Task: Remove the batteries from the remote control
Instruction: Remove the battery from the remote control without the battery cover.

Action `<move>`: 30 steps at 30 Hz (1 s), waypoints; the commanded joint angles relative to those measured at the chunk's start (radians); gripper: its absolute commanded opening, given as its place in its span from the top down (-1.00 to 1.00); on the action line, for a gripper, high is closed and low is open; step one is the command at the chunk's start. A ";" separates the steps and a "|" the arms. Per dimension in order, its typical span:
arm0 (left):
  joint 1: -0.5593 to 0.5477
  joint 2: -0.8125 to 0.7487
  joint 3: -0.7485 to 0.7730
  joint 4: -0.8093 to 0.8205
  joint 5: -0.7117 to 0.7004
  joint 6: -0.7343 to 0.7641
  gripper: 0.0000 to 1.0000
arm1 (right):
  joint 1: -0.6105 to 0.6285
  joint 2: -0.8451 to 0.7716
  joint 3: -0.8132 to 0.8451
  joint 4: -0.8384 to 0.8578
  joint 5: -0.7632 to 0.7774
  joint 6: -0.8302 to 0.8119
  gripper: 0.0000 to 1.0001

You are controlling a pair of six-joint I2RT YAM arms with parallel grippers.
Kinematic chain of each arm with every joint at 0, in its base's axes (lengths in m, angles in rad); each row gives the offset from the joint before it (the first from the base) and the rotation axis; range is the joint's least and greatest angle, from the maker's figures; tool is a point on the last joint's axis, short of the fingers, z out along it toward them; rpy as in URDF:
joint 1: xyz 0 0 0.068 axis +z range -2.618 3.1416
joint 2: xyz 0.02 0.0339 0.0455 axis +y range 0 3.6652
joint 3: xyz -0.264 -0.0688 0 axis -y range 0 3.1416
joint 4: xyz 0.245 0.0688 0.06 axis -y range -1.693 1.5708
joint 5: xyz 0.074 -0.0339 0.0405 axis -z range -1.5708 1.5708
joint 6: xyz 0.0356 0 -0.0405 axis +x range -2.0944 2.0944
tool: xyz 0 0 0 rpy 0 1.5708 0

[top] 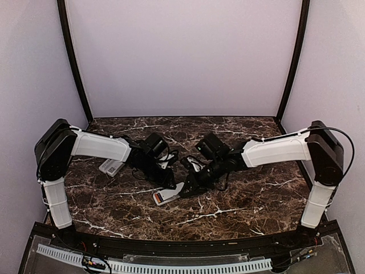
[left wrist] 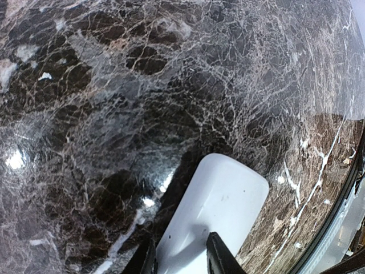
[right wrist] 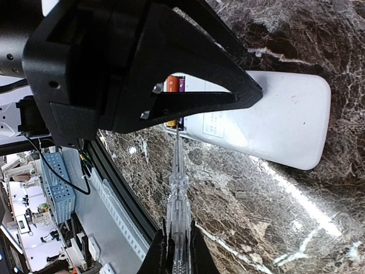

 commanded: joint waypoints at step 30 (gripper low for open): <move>-0.016 -0.025 -0.035 -0.053 -0.001 -0.027 0.44 | 0.002 0.105 -0.086 0.268 -0.020 0.201 1.00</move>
